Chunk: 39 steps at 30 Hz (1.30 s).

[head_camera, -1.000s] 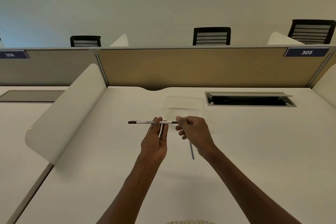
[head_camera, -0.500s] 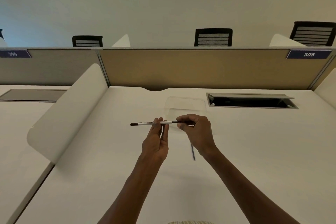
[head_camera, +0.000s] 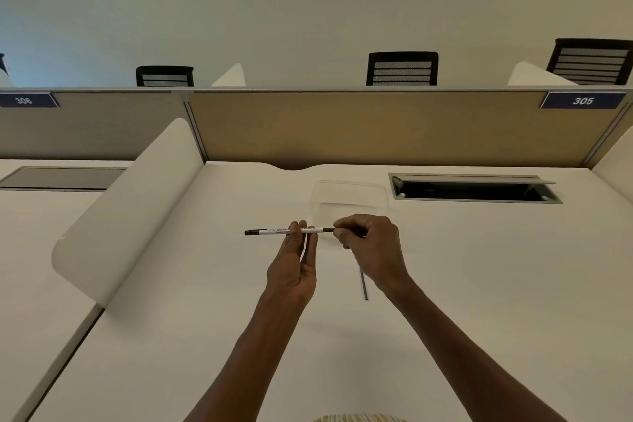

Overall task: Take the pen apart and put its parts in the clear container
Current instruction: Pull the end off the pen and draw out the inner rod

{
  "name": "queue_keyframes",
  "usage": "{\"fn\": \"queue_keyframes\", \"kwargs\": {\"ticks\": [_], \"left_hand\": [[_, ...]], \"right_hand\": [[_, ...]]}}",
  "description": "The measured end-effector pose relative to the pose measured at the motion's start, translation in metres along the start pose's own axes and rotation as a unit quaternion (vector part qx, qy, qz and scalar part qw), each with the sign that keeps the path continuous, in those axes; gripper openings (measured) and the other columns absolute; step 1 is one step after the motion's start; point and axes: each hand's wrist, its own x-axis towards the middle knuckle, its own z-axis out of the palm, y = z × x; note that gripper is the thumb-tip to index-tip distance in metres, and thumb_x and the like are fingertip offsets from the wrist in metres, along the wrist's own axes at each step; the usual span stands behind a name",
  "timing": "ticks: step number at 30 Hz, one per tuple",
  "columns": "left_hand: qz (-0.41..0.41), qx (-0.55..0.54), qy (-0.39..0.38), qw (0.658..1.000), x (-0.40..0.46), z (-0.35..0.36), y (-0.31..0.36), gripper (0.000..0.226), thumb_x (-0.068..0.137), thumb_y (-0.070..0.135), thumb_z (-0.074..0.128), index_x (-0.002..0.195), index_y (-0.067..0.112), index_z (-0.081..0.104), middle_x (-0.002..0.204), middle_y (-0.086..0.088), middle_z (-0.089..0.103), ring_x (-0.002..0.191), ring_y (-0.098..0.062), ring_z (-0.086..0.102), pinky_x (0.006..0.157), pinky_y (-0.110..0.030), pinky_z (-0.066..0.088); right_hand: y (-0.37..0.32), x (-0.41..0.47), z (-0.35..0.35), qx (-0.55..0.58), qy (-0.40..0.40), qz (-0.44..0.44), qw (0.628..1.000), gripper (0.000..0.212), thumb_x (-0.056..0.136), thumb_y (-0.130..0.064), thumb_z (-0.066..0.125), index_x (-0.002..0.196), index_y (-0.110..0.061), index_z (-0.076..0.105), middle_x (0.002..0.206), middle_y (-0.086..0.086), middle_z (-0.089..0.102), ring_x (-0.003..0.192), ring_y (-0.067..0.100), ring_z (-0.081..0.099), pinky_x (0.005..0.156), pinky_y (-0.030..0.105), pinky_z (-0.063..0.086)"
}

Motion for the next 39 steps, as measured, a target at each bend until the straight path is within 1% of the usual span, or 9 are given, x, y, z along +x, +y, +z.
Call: {"fn": "queue_keyframes", "kwargs": {"ticks": [5,9,11,14,17,21,26,33,39], "left_hand": [[-0.001,0.0,0.005,1.0,-0.0004,0.0016,-0.0002,0.034,0.085,0.011,0.07,0.114,-0.005,0.065,0.11,-0.016,0.073,0.103,-0.021,0.071,0.072,-0.033,0.062],[-0.009,-0.001,0.004,1.0,-0.0007,0.0017,0.0001,0.034,0.085,0.012,0.07,0.115,-0.004,0.065,0.111,-0.016,0.073,0.103,-0.021,0.071,0.074,-0.034,0.062],[-0.012,-0.002,0.003,1.0,-0.0007,0.0019,0.0004,0.034,0.085,0.012,0.07,0.115,-0.004,0.064,0.11,-0.016,0.073,0.102,-0.021,0.071,0.075,-0.034,0.062],[-0.014,-0.001,0.002,1.0,-0.0011,0.0029,-0.0005,0.034,0.086,0.013,0.069,0.116,-0.004,0.064,0.113,-0.016,0.072,0.104,-0.021,0.07,0.077,-0.035,0.061],[-0.014,-0.002,0.0,1.0,-0.0016,0.0033,-0.0012,0.034,0.086,0.011,0.069,0.116,-0.004,0.064,0.112,-0.015,0.072,0.103,-0.02,0.07,0.073,-0.033,0.062],[-0.015,-0.008,-0.001,1.0,-0.0011,0.0031,-0.0004,0.036,0.087,0.009,0.068,0.119,-0.005,0.062,0.114,-0.014,0.072,0.106,-0.02,0.069,0.075,-0.033,0.062],[-0.021,-0.009,-0.005,1.0,-0.0007,0.0039,0.0,0.037,0.087,0.01,0.068,0.12,-0.005,0.062,0.121,-0.014,0.069,0.111,-0.02,0.067,0.081,-0.033,0.061],[-0.033,-0.018,-0.007,0.999,0.0004,0.003,-0.0006,0.037,0.088,0.011,0.067,0.121,-0.005,0.061,0.113,-0.014,0.071,0.111,-0.021,0.067,0.076,-0.032,0.061],[-0.04,-0.021,-0.005,0.999,0.0028,0.0006,-0.0001,0.04,0.088,0.011,0.067,0.124,-0.005,0.06,0.123,-0.014,0.068,0.114,-0.021,0.065,0.075,-0.032,0.061]], "right_hand": [[0.0019,-0.0015,-0.0006,-0.003,0.018,-0.012,1.0,0.014,0.079,-0.008,0.078,0.089,-0.017,0.078,0.08,-0.013,0.071,0.076,-0.005,0.065,0.071,0.004,0.048],[0.0011,-0.002,-0.0014,0.041,0.0,0.012,0.999,0.021,0.08,-0.012,0.077,0.1,-0.019,0.074,0.085,-0.009,0.072,0.079,0.003,0.067,0.071,0.012,0.052],[-0.001,-0.0013,-0.0005,0.049,-0.006,0.051,0.998,0.023,0.084,-0.027,0.074,0.106,-0.02,0.07,0.084,-0.006,0.073,0.072,0.01,0.069,0.068,0.02,0.057],[-0.0011,-0.0004,0.0,0.044,-0.006,0.089,0.995,0.024,0.09,-0.036,0.065,0.089,-0.014,0.073,0.07,-0.004,0.071,0.055,0.006,0.065,0.053,0.021,0.053],[0.0013,-0.0009,-0.0018,0.031,-0.007,0.069,0.997,0.014,0.09,-0.024,0.067,0.082,-0.015,0.073,0.064,-0.007,0.069,0.051,0.002,0.062,0.051,0.016,0.049],[0.0014,-0.0003,-0.0035,0.01,0.0,0.025,1.0,0.01,0.084,-0.01,0.072,0.091,-0.016,0.076,0.074,-0.008,0.071,0.064,0.004,0.066,0.064,0.016,0.055],[0.0008,-0.0016,-0.0026,0.013,0.027,0.003,1.0,0.016,0.08,-0.008,0.077,0.092,-0.017,0.078,0.082,-0.01,0.073,0.079,-0.006,0.065,0.071,0.005,0.048],[-0.002,-0.0007,-0.0036,0.005,0.034,-0.023,0.999,0.015,0.08,-0.005,0.076,0.092,-0.013,0.078,0.086,-0.005,0.073,0.08,0.002,0.066,0.075,0.004,0.048],[-0.0023,0.0002,-0.0032,0.002,0.022,-0.036,0.999,0.015,0.079,-0.003,0.076,0.089,-0.014,0.078,0.083,-0.007,0.072,0.08,0.003,0.067,0.075,0.007,0.05]]}}
